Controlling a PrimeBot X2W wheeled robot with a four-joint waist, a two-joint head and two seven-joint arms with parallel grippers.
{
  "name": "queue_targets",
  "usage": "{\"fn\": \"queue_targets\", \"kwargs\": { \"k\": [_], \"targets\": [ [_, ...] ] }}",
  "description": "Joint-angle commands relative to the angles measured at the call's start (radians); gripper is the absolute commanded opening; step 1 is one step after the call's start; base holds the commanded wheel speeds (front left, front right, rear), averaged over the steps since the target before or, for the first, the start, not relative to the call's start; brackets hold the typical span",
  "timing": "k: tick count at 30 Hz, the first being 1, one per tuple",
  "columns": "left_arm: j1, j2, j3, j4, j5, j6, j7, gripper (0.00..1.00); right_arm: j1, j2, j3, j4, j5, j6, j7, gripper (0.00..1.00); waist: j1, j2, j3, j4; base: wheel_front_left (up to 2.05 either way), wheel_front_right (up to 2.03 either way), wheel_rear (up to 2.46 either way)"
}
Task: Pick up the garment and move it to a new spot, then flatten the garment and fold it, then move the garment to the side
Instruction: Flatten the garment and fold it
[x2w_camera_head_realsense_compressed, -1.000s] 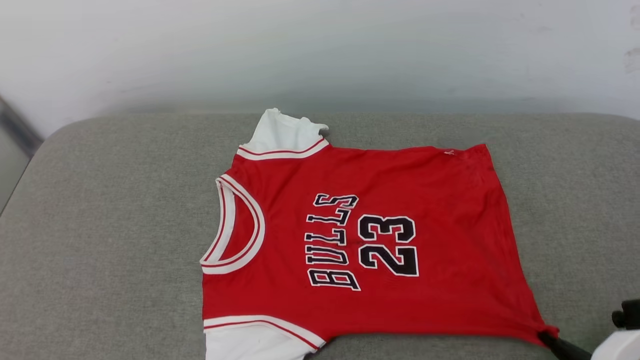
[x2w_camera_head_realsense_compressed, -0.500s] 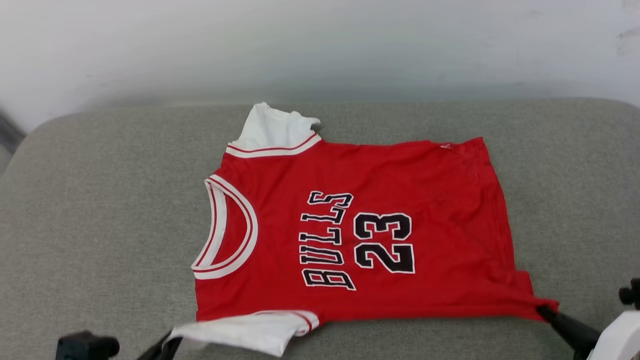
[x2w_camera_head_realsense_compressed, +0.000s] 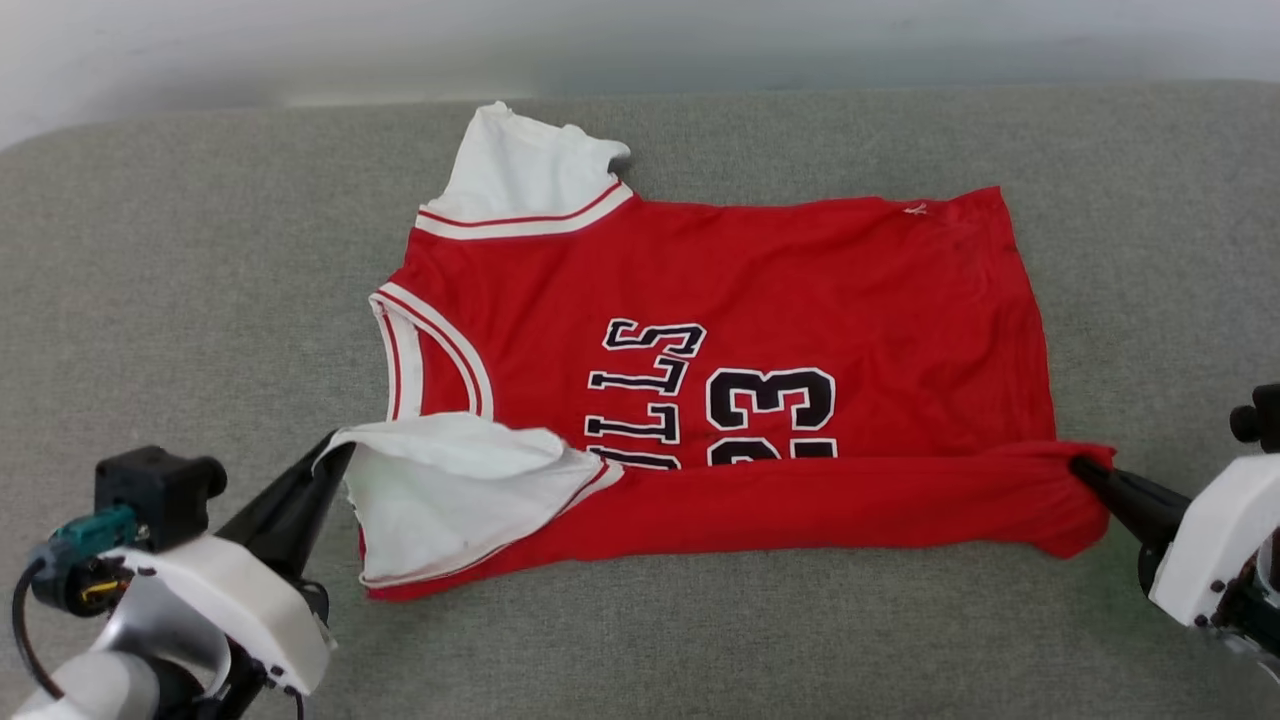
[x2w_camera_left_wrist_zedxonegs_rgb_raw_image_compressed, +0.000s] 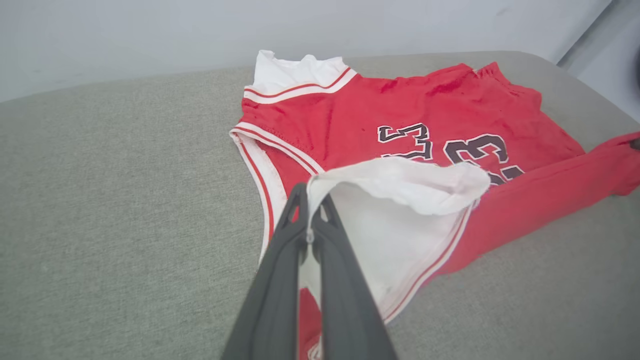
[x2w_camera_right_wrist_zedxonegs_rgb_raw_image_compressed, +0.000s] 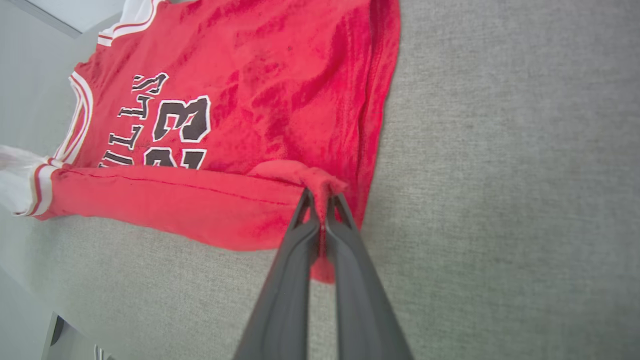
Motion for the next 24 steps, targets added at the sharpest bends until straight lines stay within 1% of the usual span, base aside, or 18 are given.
{"fn": "queue_targets", "kwargs": {
  "k": [1, 4, 9, 13, 16, 17, 18, 19, 20, 24],
  "targets": [
    [-0.036, -0.002, -0.007, 0.019, 0.013, -0.009, 0.009, 0.0, -0.031, 0.009, -0.003, 0.009, -0.025, -0.001, 0.016, 0.0, -0.0002, 0.0, 0.034, -0.001, 0.0, 0.0, 0.0],
    [-0.106, -0.018, -0.022, 0.074, 0.026, -0.023, 0.022, 0.0, -0.085, 0.033, -0.006, 0.036, -0.069, -0.001, 0.05, 0.0, -0.0002, 0.0, 0.065, 0.0, 0.0, 0.0, 0.0],
    [-0.196, -0.045, -0.05, 0.164, 0.053, -0.042, 0.029, 0.0, -0.15, 0.067, -0.008, 0.082, -0.12, -0.001, 0.076, 0.0, -0.0002, 0.0, 0.101, 0.003, 0.0, 0.0, 0.0],
    [-0.24, -0.072, -0.066, 0.245, 0.065, -0.05, 0.019, 0.0, -0.178, 0.082, -0.001, 0.112, -0.147, -0.001, 0.072, 0.0, -0.0002, 0.0, 0.111, 0.007, 0.0, 0.0, 0.0],
    [-0.261, -0.093, -0.076, 0.315, 0.077, -0.049, 0.005, 0.0, -0.189, 0.094, 0.005, 0.138, -0.164, -0.001, 0.062, 0.0, -0.0002, 0.0, 0.11, 0.009, 0.0, 0.0, 0.0],
    [-0.268, -0.1, -0.08, 0.331, 0.083, -0.047, -0.003, 0.18, -0.191, 0.096, 0.008, 0.148, -0.174, -0.001, 0.056, 0.0, -0.0002, 0.0, 0.108, 0.01, 0.0, 0.0, 0.0],
    [-0.274, -0.106, -0.084, 0.349, 0.087, -0.046, -0.01, 0.85, -0.194, 0.097, 0.01, 0.154, -0.185, -0.001, 0.045, 0.27, -0.0002, 0.0, 0.105, 0.011, 0.0, 0.0, 0.0],
    [-0.276, -0.115, -0.089, 0.366, 0.089, -0.048, -0.016, 1.0, -0.196, 0.098, 0.014, 0.161, -0.194, -0.001, 0.036, 0.56, -0.0002, 0.0, 0.102, 0.012, 0.0, 0.0, 0.0],
    [-0.276, -0.123, -0.094, 0.38, 0.089, -0.049, -0.021, 1.0, -0.197, 0.098, 0.019, 0.167, -0.202, -0.001, 0.028, 1.0, -0.0002, 0.0, 0.097, 0.013, 0.0, 0.0, 0.0],
    [-0.279, -0.143, -0.099, 0.415, 0.089, -0.042, -0.039, 1.0, -0.192, 0.091, 0.046, 0.175, -0.224, -0.001, 0.013, 1.0, -0.0002, 0.0, 0.077, 0.014, 0.0, 0.0, 0.0]
  ]
}}
